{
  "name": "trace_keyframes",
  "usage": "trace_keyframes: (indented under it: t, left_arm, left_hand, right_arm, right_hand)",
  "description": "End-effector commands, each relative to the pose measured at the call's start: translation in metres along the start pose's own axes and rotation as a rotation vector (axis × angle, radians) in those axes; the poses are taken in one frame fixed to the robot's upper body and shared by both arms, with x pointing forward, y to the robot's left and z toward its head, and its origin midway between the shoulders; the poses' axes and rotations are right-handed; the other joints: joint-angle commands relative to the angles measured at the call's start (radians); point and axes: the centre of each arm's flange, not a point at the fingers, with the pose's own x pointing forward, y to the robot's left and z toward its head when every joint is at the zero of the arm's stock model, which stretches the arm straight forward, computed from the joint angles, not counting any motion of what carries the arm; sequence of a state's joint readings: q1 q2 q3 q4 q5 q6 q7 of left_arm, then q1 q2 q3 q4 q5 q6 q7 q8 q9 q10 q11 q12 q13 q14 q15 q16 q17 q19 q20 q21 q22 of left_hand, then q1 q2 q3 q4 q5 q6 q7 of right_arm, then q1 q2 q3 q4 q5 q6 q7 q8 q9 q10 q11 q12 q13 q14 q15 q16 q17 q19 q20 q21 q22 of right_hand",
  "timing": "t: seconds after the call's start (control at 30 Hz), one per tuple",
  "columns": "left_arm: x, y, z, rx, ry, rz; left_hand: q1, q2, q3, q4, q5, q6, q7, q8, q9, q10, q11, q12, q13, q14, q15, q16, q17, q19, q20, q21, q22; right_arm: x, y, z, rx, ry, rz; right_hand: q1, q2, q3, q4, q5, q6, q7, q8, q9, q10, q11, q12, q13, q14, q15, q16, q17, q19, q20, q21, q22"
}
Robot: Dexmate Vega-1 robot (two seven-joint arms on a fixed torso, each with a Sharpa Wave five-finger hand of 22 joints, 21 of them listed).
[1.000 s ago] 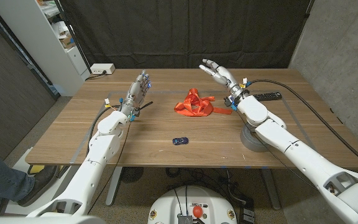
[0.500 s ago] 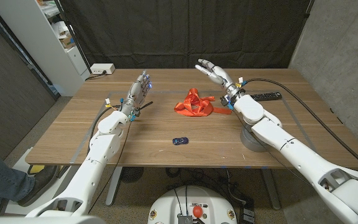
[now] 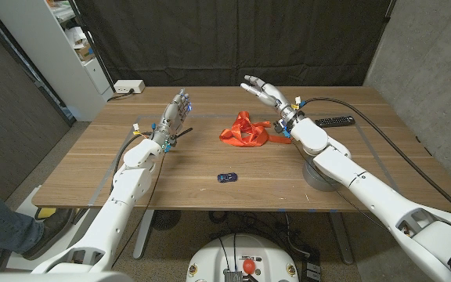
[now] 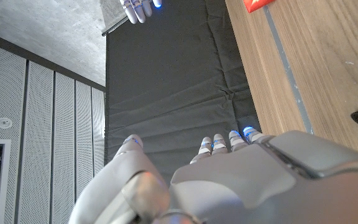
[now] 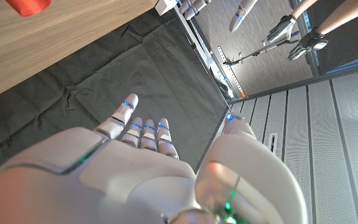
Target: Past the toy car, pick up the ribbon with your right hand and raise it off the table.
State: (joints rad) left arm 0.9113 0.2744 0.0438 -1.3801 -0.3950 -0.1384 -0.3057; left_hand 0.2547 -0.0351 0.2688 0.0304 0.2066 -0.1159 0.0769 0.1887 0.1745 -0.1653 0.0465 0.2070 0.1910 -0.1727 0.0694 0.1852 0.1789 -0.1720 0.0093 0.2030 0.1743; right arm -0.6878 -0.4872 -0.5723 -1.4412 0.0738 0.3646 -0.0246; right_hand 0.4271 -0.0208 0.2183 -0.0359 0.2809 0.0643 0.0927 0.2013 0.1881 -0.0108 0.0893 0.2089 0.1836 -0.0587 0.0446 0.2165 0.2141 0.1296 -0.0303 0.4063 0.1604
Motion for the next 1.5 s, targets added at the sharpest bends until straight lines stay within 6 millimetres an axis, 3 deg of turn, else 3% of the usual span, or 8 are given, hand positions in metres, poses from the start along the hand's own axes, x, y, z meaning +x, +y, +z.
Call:
trace_keyframes:
  t: [0.03,1.03,1.17,1.27,1.5]
  left_arm:
    - [0.0008,-0.0013,0.0023,0.008,0.000,0.000]
    - [-0.0046,-0.0052,-0.0027,0.004,0.012,0.016]
    - [-0.0047,-0.0050,-0.0034,0.004,0.008,0.021]
    - [-0.0049,-0.0047,-0.0042,0.002,0.010,0.022]
    - [-0.0041,-0.0056,-0.0057,-0.001,0.013,0.017]
  left_hand:
    - [0.001,0.011,0.000,-0.007,0.000,0.001,-0.002,0.000,0.004,-0.011,-0.001,-0.002,0.001,-0.011,0.002,0.002,0.004,-0.046,0.003,-0.003,0.006]
    - [0.000,0.014,-0.002,-0.011,-0.002,-0.001,-0.001,-0.001,0.004,-0.017,-0.001,-0.004,0.001,-0.015,0.001,0.002,0.004,-0.049,0.004,-0.004,0.006]
    - [0.001,0.016,-0.002,-0.013,-0.003,0.000,0.000,-0.001,0.004,-0.015,0.001,-0.002,0.001,-0.009,0.001,0.004,0.004,-0.035,-0.024,0.000,0.006]
    - [0.001,0.016,-0.003,-0.014,-0.003,0.000,0.001,-0.001,0.004,-0.014,0.001,-0.002,0.001,-0.008,0.000,0.004,0.004,-0.035,-0.026,0.000,0.006]
    - [0.001,0.017,-0.003,-0.015,-0.003,-0.002,0.001,-0.001,0.004,-0.019,0.003,-0.003,0.001,-0.012,-0.001,0.003,0.004,-0.045,-0.015,-0.004,0.006]
  right_arm:
    - [0.0050,0.0039,0.0013,-0.073,0.008,0.019]
    - [0.0109,0.0094,0.0044,-0.329,0.027,0.040]
    - [0.0110,0.0105,0.0052,-0.351,0.032,0.043]
    - [0.0111,0.0111,0.0067,-0.383,0.038,0.047]
    - [0.0110,0.0109,0.0102,-0.428,0.038,0.049]
  right_hand:
    - [0.015,0.000,0.001,-0.007,-0.001,0.001,-0.002,-0.003,0.002,0.005,0.004,-0.001,0.005,0.002,-0.002,0.001,0.000,0.009,0.003,-0.008,0.006]
    - [0.037,-0.001,0.005,-0.025,0.002,0.004,-0.009,-0.002,0.003,0.001,0.001,-0.007,0.006,-0.001,-0.003,-0.004,-0.003,0.008,0.005,-0.028,0.006]
    - [0.038,-0.001,0.005,-0.026,0.003,0.004,-0.009,-0.002,0.003,-0.002,0.002,-0.008,0.006,-0.002,-0.004,-0.005,-0.003,0.007,0.004,-0.031,0.006]
    - [0.039,-0.001,0.005,-0.027,0.003,0.003,-0.010,-0.003,0.003,-0.002,0.002,-0.009,0.006,-0.003,-0.004,-0.005,-0.003,0.006,0.005,-0.033,0.006]
    - [0.040,-0.002,0.005,-0.029,0.004,0.002,-0.013,-0.003,0.003,-0.008,-0.001,-0.011,0.006,-0.010,-0.005,-0.008,-0.003,0.000,0.006,-0.041,0.006]
